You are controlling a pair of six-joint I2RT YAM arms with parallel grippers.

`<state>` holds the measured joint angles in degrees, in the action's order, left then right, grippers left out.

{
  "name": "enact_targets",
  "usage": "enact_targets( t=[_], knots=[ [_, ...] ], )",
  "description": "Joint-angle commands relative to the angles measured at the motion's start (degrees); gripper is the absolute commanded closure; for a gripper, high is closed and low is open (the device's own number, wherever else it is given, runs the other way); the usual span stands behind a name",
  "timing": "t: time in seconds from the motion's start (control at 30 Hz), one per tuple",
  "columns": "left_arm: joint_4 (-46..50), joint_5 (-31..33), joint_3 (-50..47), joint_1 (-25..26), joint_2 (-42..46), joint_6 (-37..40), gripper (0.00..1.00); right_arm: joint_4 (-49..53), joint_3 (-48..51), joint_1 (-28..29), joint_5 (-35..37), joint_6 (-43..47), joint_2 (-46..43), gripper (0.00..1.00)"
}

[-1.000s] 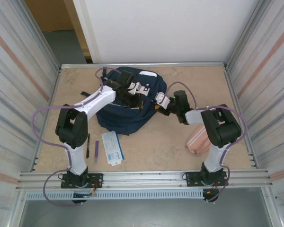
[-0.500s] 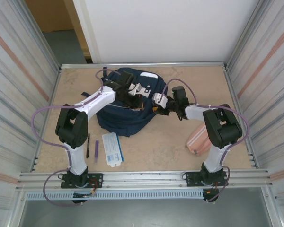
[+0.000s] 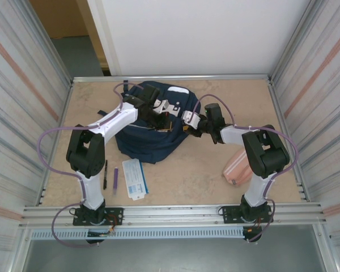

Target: Pack the student bag

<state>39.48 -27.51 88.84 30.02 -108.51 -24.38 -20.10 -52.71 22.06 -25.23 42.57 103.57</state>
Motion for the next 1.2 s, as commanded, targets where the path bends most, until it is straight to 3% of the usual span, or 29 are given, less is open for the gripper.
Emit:
enact_targets(
  t=[0.0,0.1,0.2,0.4,0.53,0.7,0.9,1.03,1.17],
  knots=[
    [2.43,-4.57,1.52,0.58,2.89,-1.29,1.0,-3.18,-0.23,0.19,0.8,-1.98,0.73,0.67],
    [2.44,-4.65,1.59,0.65,3.16,-1.33,1.0,-5.98,0.97,0.4,2.19,-2.78,1.08,0.71],
    [2.53,-4.33,1.67,0.63,3.53,-1.28,1.0,-6.97,1.45,0.62,4.12,-3.1,1.53,0.81],
    [3.48,-3.57,2.29,0.48,4.11,-0.76,1.0,-5.21,2.54,0.7,5.85,-2.01,0.27,0.82],
    [3.49,-3.21,2.49,0.25,4.37,-0.76,1.0,-0.02,1.56,0.22,3.92,-1.55,-0.87,1.0],
    [3.32,-2.45,2.27,0.13,4.5,-0.61,1.0,14.02,-2.92,0.58,2.28,-1.0,-3.88,1.0],
    [1.23,-2.32,2.3,0.12,2.93,-1.2,1.0,37.48,-15.5,1.91,0.99,-13.62,-3.31,1.0],
    [-1.02,-3.72,2.24,0.14,1.92,-2.16,1.0,40.19,-16.73,2.67,-1.37,-26.24,-2.89,1.0],
    [-1.88,-4.19,2.39,0.21,1.44,-2.34,1.0,42.0,-16.04,4.29,-5.79,-30.44,-2.43,1.0]
  ],
)
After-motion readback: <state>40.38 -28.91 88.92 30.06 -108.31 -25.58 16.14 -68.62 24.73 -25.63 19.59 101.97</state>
